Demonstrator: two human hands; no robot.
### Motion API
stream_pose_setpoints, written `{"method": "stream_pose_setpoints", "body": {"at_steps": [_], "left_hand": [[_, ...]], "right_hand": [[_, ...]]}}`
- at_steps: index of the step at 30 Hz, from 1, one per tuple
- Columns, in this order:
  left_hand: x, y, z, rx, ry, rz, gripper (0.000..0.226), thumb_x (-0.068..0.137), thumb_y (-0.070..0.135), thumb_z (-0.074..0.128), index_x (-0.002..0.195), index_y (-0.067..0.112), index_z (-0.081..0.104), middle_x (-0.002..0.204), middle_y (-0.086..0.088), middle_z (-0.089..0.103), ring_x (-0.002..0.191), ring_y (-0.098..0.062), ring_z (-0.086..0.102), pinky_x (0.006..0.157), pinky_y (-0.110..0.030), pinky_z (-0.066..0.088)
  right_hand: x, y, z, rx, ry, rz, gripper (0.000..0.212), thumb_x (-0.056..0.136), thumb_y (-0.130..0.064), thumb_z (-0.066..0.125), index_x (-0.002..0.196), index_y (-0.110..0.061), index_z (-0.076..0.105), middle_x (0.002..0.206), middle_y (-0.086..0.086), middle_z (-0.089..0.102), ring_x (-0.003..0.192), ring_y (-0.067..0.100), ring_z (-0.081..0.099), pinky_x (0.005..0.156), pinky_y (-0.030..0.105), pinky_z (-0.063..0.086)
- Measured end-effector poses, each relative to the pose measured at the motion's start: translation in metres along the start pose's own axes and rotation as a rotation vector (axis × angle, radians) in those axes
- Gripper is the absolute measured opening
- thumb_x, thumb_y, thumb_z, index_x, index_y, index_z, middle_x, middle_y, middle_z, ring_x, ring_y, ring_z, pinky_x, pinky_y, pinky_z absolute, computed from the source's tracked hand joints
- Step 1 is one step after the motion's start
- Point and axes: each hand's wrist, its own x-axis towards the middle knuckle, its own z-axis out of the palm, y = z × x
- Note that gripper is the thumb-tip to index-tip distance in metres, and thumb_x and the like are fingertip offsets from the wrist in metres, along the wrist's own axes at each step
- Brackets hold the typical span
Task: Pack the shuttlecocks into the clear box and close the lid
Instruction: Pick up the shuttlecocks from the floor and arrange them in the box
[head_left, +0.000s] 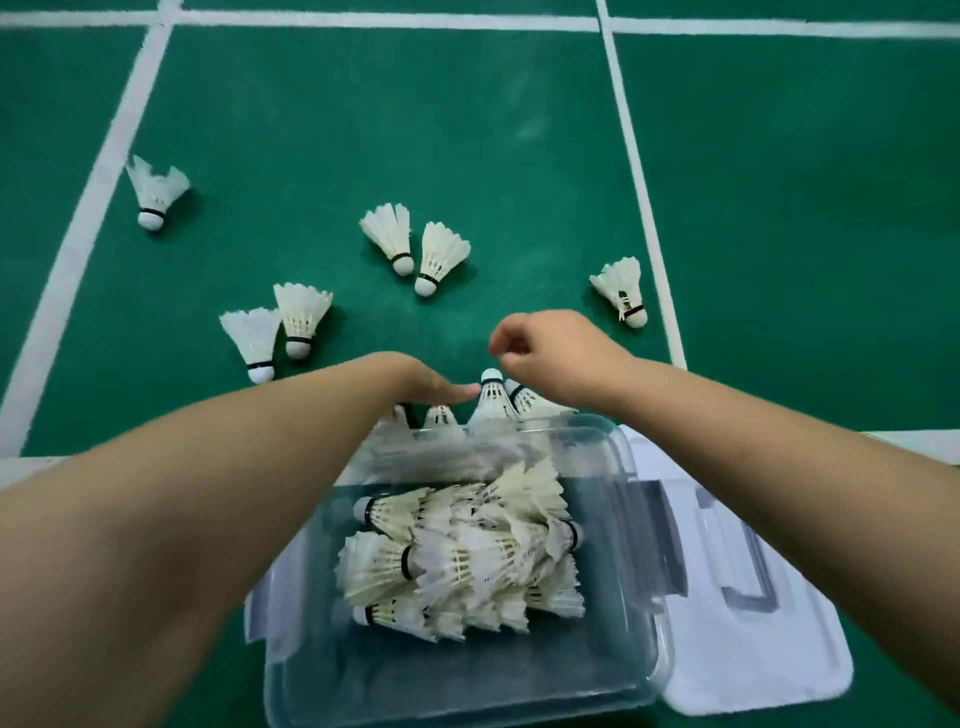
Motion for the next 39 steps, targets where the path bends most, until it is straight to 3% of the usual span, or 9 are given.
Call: {"method": "stream_pose_setpoints", "body": {"at_steps": [4, 8, 17, 23, 27, 30, 33, 35, 39], "left_hand": [[0.019, 0.026, -0.001, 0.168, 0.01, 0.046, 0.087, 0.087, 0.069, 0.017, 0.147, 0.009, 0.004, 0.156, -0.012, 0.003, 0.144, -0.026, 0.006, 0.116, -0.039, 0.012], [0.025, 0.046, 0.006, 0.287, -0.041, 0.052, 0.081, 0.09, 0.064, 0.016, 0.147, 0.006, 0.008, 0.156, -0.013, 0.01, 0.142, -0.027, 0.013, 0.113, -0.037, 0.016], [0.035, 0.046, 0.016, 0.425, -0.017, 0.07, 0.051, 0.096, 0.041, 0.037, 0.135, 0.009, 0.041, 0.141, -0.01, 0.043, 0.127, -0.027, 0.042, 0.104, -0.037, 0.033], [0.031, 0.036, 0.02, 0.504, 0.172, 0.088, 0.038, 0.099, 0.032, 0.031, 0.128, 0.014, 0.047, 0.13, -0.005, 0.05, 0.123, -0.027, 0.042, 0.107, -0.042, 0.026], [0.03, 0.029, 0.02, 0.446, 0.186, 0.092, 0.036, 0.096, 0.035, 0.038, 0.121, 0.013, 0.053, 0.105, -0.005, 0.051, 0.1, -0.024, 0.047, 0.102, -0.039, 0.03], [0.03, 0.024, 0.019, 0.366, 0.222, 0.071, 0.038, 0.097, 0.035, 0.035, 0.123, 0.014, 0.052, 0.122, -0.006, 0.054, 0.116, -0.026, 0.047, 0.104, -0.039, 0.028], [0.028, 0.019, 0.013, 0.227, 0.269, 0.092, 0.033, 0.098, 0.033, 0.032, 0.118, 0.017, 0.052, 0.121, -0.006, 0.053, 0.112, -0.024, 0.047, 0.098, -0.034, 0.03], [0.022, 0.014, 0.007, 0.127, 0.32, 0.09, 0.037, 0.099, 0.032, 0.028, 0.126, 0.015, 0.046, 0.13, -0.01, 0.047, 0.12, -0.026, 0.042, 0.099, -0.032, 0.028], [0.012, 0.003, -0.003, -0.108, 0.398, 0.095, 0.045, 0.1, 0.029, 0.022, 0.141, 0.01, 0.029, 0.149, -0.016, 0.025, 0.136, -0.033, 0.024, 0.109, -0.036, 0.019]], "right_hand": [[0.006, 0.019, 0.012, 0.08, -0.031, 0.064, 0.027, 0.084, -0.02, 0.051, 0.108, -0.022, 0.064, 0.112, 0.001, 0.067, 0.104, 0.021, 0.058, 0.09, 0.035, 0.048], [0.006, 0.033, 0.02, 0.119, -0.067, 0.097, 0.025, 0.085, -0.022, 0.052, 0.107, -0.022, 0.063, 0.112, 0.003, 0.067, 0.1, 0.021, 0.058, 0.087, 0.035, 0.049], [0.008, 0.034, 0.026, 0.157, -0.097, 0.077, 0.024, 0.087, -0.02, 0.052, 0.108, -0.019, 0.064, 0.114, 0.003, 0.065, 0.103, 0.02, 0.057, 0.085, 0.028, 0.044], [0.017, 0.032, 0.024, 0.104, -0.163, 0.076, 0.028, 0.087, -0.02, 0.05, 0.111, -0.018, 0.064, 0.12, 0.003, 0.062, 0.106, 0.02, 0.056, 0.084, 0.027, 0.043], [0.026, 0.036, 0.027, 0.12, -0.281, 0.124, 0.036, 0.087, -0.022, 0.053, 0.123, -0.022, 0.055, 0.105, 0.003, 0.06, 0.068, 0.013, 0.052, 0.058, 0.024, 0.045], [0.033, 0.039, 0.03, 0.132, -0.374, 0.155, 0.051, 0.086, -0.029, 0.059, 0.134, -0.029, 0.041, 0.089, 0.003, 0.055, 0.062, 0.016, 0.049, 0.054, 0.025, 0.045], [0.04, 0.038, 0.033, 0.027, -0.436, 0.087, 0.067, 0.084, -0.037, 0.063, 0.141, -0.034, 0.028, 0.132, 0.008, 0.05, 0.095, 0.023, 0.057, 0.077, 0.03, 0.046], [0.045, 0.036, 0.036, -0.117, -0.45, 0.032, 0.069, 0.083, -0.037, 0.063, 0.142, -0.033, 0.027, 0.142, 0.004, 0.045, 0.113, 0.025, 0.053, 0.086, 0.029, 0.041], [0.048, 0.031, 0.038, -0.275, -0.443, -0.021, 0.053, 0.09, -0.018, 0.052, 0.14, -0.028, 0.036, 0.141, 0.004, 0.046, 0.116, 0.024, 0.051, 0.074, 0.023, 0.038]]}}
